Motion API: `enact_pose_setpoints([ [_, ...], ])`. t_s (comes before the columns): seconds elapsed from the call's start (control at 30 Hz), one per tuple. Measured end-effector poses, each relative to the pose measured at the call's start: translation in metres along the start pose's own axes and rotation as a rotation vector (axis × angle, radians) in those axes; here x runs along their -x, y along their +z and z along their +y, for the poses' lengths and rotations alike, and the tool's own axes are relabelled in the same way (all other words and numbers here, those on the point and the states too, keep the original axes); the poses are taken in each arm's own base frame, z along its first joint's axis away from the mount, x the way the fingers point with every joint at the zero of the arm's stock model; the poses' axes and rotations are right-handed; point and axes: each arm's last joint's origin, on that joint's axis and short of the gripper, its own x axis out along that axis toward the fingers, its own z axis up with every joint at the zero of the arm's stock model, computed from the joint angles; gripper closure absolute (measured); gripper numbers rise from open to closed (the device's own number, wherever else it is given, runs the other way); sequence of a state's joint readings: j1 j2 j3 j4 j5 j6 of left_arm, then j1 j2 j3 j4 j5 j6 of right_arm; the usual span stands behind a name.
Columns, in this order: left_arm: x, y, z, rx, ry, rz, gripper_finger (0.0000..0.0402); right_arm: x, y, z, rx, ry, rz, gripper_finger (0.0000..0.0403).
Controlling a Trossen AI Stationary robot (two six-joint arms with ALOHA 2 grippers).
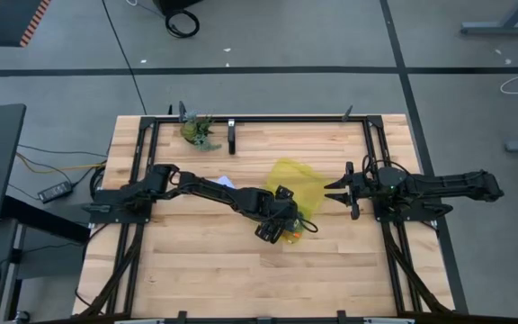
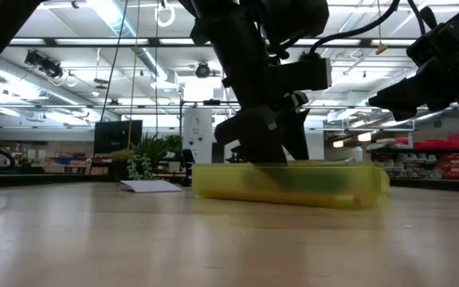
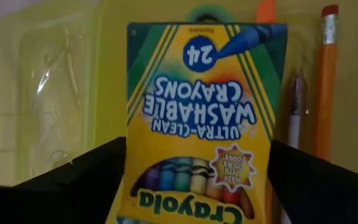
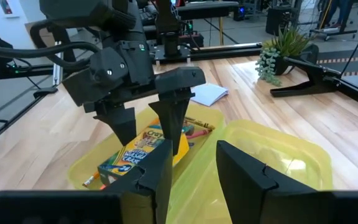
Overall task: Pack school essentials
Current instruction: Put the yellow crayon box into the yellow supply box, then put the white sticky notes into the yellow supply box
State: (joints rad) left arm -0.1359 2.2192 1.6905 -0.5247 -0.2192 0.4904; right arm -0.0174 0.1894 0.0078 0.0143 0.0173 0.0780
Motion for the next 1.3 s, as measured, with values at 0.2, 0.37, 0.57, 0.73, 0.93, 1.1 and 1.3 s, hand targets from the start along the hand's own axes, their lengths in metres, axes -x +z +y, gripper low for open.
enact_pose_setpoints([
  [0.2, 0.002, 0.000, -0.006, -0.021, -0.007, 0.026, 0.0004, 0.000, 0.000, 0.000, 0.000, 0.000, 0.000, 0.0272],
  [0.37, 0.016, 0.002, -0.006, -0.042, 0.030, 0.054, 0.0007, 0.000, 0.000, 0.000, 0.000, 0.000, 0.000, 0.0272],
  [0.57, 0.035, 0.003, 0.002, -0.009, 0.062, 0.047, 0.0007, 0.000, 0.000, 0.000, 0.000, 0.000, 0.004, 0.0272],
  [0.73, 0.049, -0.003, 0.011, 0.019, 0.085, 0.085, 0.0008, 0.000, 0.000, 0.000, 0.000, 0.000, 0.005, 0.0272],
  [0.93, 0.057, -0.019, 0.025, 0.115, 0.074, 0.166, 0.0010, 0.000, -0.001, 0.000, 0.000, 0.000, 0.006, 0.0272],
  [1.1, 0.065, -0.035, 0.029, 0.181, 0.069, 0.209, 0.0027, 0.000, 0.000, 0.000, 0.000, 0.000, 0.005, 0.0272],
  [1.3, 0.083, -0.060, 0.028, 0.244, 0.074, 0.220, 0.0059, 0.000, 0.000, 0.000, 0.000, 0.000, 0.005, 0.0272],
])
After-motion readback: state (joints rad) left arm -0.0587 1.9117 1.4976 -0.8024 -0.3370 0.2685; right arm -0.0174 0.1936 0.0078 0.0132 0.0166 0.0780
